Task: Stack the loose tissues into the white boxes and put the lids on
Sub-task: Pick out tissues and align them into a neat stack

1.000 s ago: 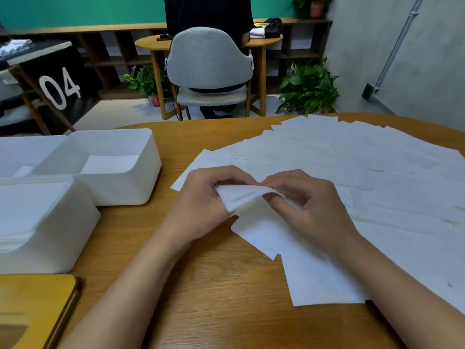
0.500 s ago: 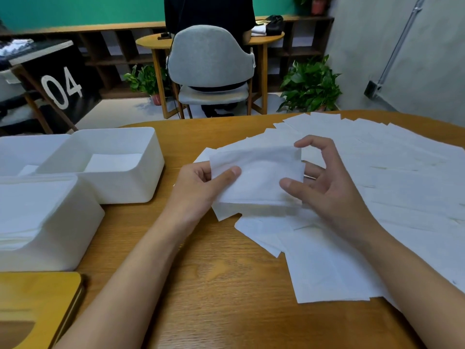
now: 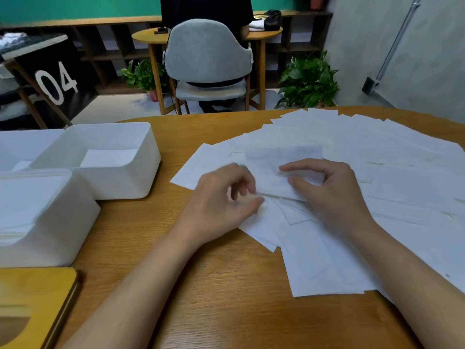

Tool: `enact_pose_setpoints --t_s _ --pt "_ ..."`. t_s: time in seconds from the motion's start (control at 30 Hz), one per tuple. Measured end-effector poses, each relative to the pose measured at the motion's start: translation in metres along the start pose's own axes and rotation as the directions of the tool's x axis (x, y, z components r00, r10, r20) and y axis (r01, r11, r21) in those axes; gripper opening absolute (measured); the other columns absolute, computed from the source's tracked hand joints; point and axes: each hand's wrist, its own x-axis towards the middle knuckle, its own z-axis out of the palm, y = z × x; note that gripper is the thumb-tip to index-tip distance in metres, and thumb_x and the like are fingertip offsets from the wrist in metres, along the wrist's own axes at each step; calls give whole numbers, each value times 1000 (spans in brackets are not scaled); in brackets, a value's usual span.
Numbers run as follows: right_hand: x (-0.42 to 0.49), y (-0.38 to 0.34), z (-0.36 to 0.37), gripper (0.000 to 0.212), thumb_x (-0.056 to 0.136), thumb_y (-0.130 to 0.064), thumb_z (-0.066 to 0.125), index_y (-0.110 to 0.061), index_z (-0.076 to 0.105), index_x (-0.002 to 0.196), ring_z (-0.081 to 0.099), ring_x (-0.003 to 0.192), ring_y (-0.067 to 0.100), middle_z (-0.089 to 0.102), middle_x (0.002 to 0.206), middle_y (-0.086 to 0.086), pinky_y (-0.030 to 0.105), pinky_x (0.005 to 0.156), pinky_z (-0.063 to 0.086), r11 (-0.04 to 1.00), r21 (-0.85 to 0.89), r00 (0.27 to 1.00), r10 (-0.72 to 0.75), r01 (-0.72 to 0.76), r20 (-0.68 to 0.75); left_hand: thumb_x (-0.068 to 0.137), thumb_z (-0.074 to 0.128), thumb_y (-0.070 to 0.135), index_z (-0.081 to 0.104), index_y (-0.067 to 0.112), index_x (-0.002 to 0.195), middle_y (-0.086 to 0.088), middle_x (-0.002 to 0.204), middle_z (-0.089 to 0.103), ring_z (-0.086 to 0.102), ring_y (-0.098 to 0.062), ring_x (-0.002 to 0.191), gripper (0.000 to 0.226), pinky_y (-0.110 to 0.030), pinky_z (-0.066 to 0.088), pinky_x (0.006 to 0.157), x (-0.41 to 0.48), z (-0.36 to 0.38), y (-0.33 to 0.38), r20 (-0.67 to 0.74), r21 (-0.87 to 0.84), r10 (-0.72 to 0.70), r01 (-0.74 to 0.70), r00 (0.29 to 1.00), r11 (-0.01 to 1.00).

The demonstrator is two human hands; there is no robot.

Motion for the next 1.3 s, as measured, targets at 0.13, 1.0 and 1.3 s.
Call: enact_pose_setpoints --t_s 0.13,1.0,1.3 --pt "3 2 -1 28 92 -8 72 -33 84 97 69 108 -2 78 101 -22 32 103 53 1000 -6 1000 11 -11 -16 80 90 29 80 31 102 14 101 68 62 -7 95 24 -10 38 76 -6 10 9 322 53 13 -32 946 998" --pt "0 -8 -3 22 102 -23 61 -24 83 102 67 110 0 79 105 -16 22 95 46 989 147 994 -8 -9 112 104 64 17 77 22 105 15 100 75 68 -9 95 14 -23 52 79 -1 9 5 48 -124 -15 21 999 992" --pt "-5 -13 -1 8 97 -22 74 -17 79 92 74 79 7 79 85 -2 22 68 53 967 251 992 -3 -30 128 103 62 7 76 6 105 -6 88 79 73 -16 73 15 -31 60 78 6 -9 0 -54 -481 -434 357 899 801"
